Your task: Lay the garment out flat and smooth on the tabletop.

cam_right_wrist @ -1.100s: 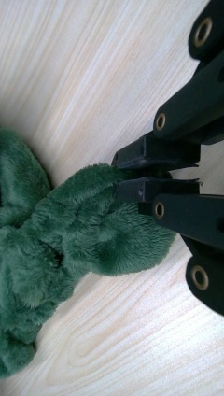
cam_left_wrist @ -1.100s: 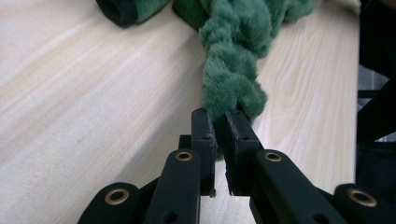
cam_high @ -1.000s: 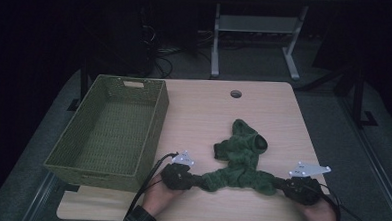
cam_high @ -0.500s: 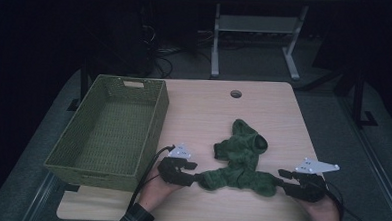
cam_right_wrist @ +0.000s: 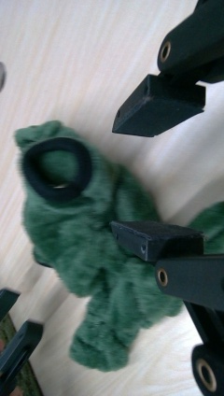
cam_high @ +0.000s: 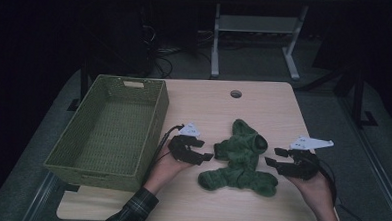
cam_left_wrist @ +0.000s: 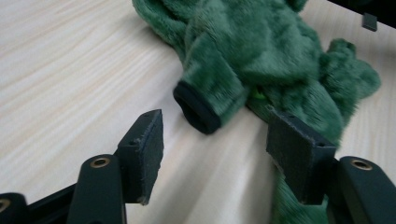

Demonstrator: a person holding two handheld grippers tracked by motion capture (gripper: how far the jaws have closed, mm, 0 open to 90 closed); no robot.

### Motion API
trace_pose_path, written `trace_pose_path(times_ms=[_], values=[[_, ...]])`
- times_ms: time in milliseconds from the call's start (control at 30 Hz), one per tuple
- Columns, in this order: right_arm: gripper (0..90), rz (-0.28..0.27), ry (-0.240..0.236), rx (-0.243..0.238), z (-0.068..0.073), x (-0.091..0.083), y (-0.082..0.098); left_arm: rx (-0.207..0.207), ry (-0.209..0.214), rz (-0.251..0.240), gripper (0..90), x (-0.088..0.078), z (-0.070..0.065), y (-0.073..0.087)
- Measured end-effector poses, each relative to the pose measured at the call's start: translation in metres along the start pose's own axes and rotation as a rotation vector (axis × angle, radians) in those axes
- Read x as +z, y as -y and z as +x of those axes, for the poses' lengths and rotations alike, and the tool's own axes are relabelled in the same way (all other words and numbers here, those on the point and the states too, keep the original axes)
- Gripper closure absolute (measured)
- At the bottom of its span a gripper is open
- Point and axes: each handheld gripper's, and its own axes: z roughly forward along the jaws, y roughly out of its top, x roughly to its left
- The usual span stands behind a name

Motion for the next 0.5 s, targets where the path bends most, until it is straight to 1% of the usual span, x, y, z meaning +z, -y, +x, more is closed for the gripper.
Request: trace_pose_path(times_ms=[33, 67, 100, 133, 167, 200, 233, 267, 300, 367, 400, 433, 467, 500], values=[[44.9, 0.0, 0.0, 0.0, 0.0, 0.0, 0.0, 0.0, 0.0, 0.0, 34.3, 0.0, 0.0, 0.0], [43.8, -0.012, 0.004, -0.004, 0.0, 0.003, -0.008, 0.003, 0.002, 0.008, 33.2, 0.006, 0.004, -0.003], [43.8, -0.012, 0.004, -0.004, 0.0, 0.003, -0.008, 0.003, 0.002, 0.008, 32.1, 0.006, 0.004, -0.003], [42.8, -0.013, 0.003, -0.002, -0.001, 0.007, -0.016, 0.009, 0.002, 0.009, 30.9, 0.011, 0.008, -0.005], [42.8, -0.013, 0.003, -0.002, -0.001, 0.007, -0.016, 0.009, 0.002, 0.009, 29.8, 0.011, 0.008, -0.005], [41.6, -0.015, 0.001, -0.007, -0.002, 0.012, -0.024, 0.006, 0.009, 0.012, 28.9, 0.018, 0.011, -0.006], [41.3, -0.014, 0.004, -0.013, -0.002, 0.014, -0.028, 0.014, 0.012, 0.015, 28.0, 0.02, 0.012, -0.007], [41.3, -0.014, 0.004, -0.013, -0.002, 0.014, -0.028, 0.014, 0.012, 0.015, 27.5, 0.02, 0.012, -0.007], [41.5, -0.025, 0.002, -0.019, -0.002, 0.019, -0.034, 0.016, 0.017, 0.02, 26.9, 0.026, 0.014, -0.008], [41.5, -0.015, 0.01, -0.029, -0.002, 0.024, -0.04, 0.019, 0.013, 0.018, 25.8, 0.029, 0.014, -0.007], [41.8, -0.014, 0.014, -0.036, -0.002, 0.027, -0.042, 0.02, 0.022, 0.022, 25.4, 0.035, 0.016, -0.007], [41.8, -0.014, 0.014, -0.036, -0.002, 0.027, -0.042, 0.02, 0.022, 0.022, 25.0, 0.035, 0.016, -0.007], [42.2, -0.012, 0.007, -0.034, -0.003, 0.032, -0.046, 0.024, 0.025, 0.029, 24.9, 0.038, 0.017, -0.006], [43.2, -0.018, 0.008, -0.036, -0.003, 0.034, -0.047, 0.009, 0.035, 0.02, 24.9, 0.041, 0.017, -0.005]])
